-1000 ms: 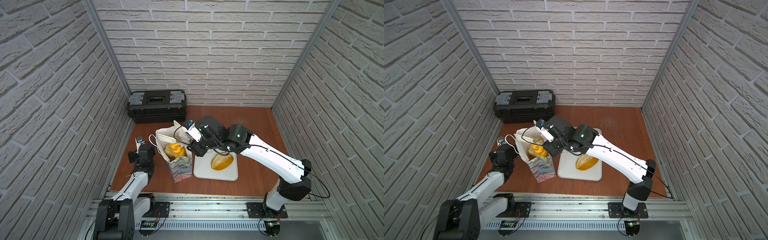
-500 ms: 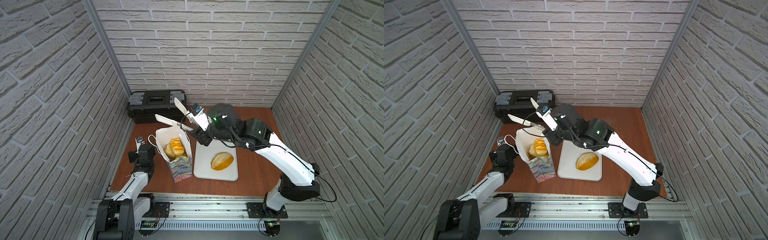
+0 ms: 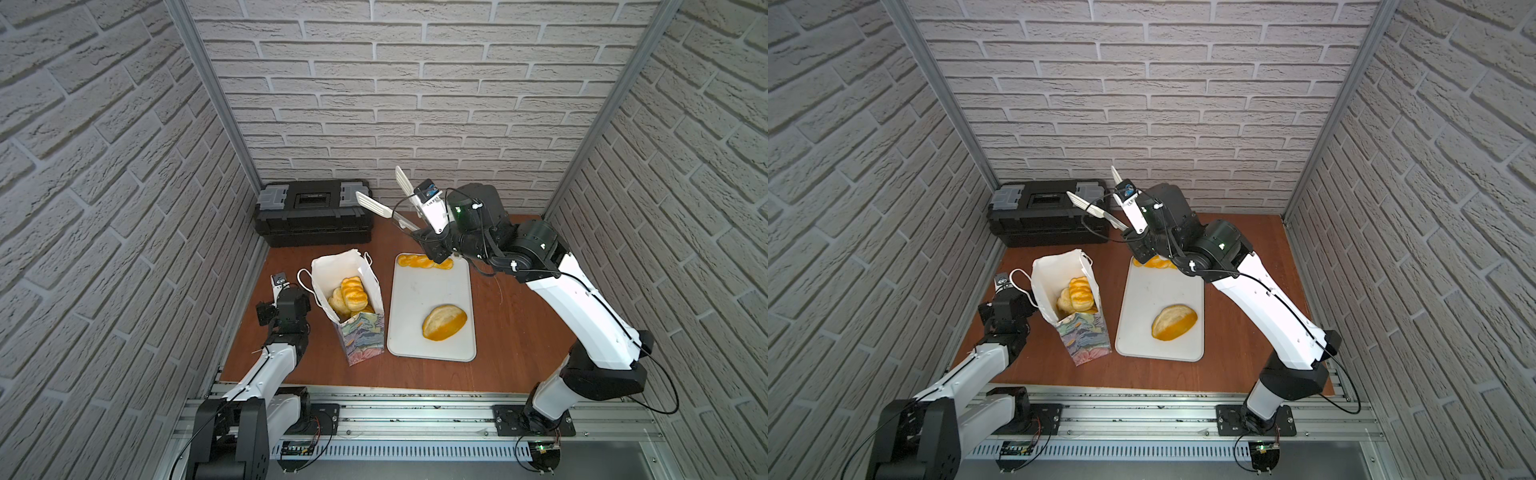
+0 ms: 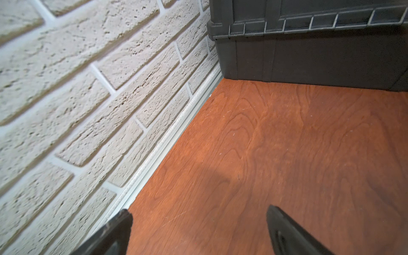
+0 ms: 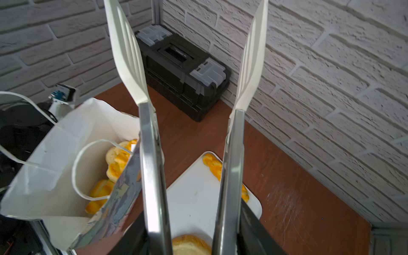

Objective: Pack bread into a paper bag
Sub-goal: Place the fake bread in the paper bag, then pick up the fake bread from the plate.

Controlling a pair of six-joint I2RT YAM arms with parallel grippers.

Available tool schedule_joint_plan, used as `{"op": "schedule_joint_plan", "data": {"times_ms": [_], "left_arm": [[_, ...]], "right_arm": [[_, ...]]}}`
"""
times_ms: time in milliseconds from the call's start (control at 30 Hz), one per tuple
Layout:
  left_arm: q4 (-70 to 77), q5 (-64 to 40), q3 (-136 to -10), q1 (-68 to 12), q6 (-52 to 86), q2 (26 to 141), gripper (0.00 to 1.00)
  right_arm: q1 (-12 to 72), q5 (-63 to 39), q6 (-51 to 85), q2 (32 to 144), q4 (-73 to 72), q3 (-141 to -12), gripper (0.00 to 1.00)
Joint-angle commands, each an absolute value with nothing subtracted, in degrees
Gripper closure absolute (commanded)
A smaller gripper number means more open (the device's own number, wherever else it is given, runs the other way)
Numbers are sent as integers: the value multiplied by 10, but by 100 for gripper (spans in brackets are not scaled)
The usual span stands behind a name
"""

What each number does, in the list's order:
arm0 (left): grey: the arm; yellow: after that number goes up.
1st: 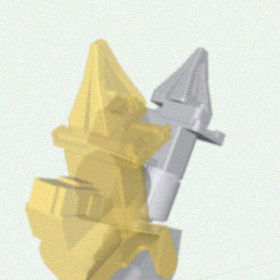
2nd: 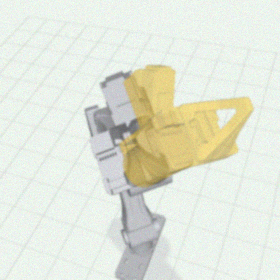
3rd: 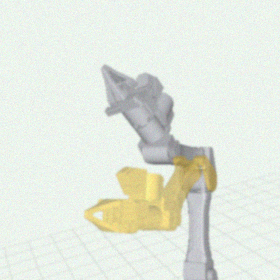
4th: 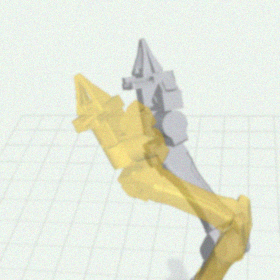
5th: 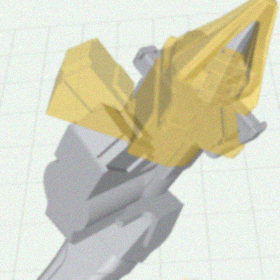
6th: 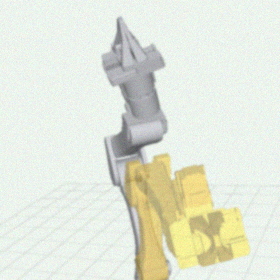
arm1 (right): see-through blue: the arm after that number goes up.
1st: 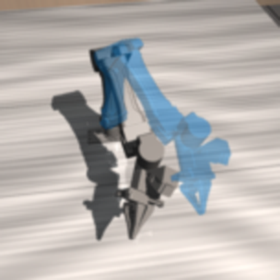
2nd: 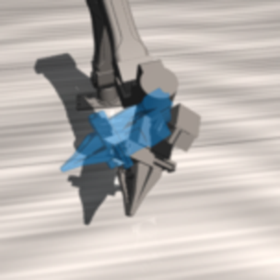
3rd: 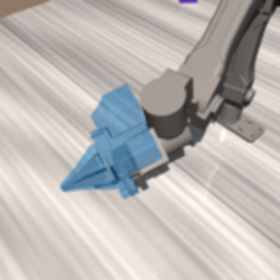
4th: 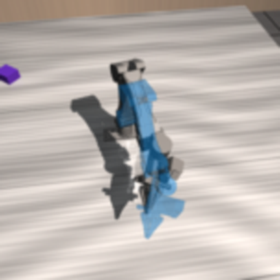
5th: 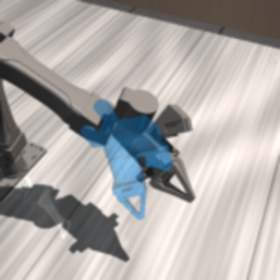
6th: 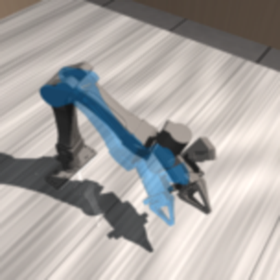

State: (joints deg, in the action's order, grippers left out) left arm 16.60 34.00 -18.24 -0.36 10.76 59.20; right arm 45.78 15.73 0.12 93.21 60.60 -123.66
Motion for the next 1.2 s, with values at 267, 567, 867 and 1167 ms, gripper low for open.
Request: {"op": "schedule_joint_plan", "data": {"times_ms": [267, 567, 867, 1167], "left_arm": [[177, 333, -176, 0, 115, 590, 2], [181, 332, -171, 0, 113, 581, 2], [185, 332, -171, 0, 111, 581, 2], [187, 332, -168, -1, 110, 578, 2]], "right_arm": [[364, 130, 42, 822, 504, -997, 46], [285, 105, 10, 834, 427, -855, 46], [221, 79, -12, 858, 364, -760, 47], [187, 60, -24, 926, 345, -736, 49]]}}
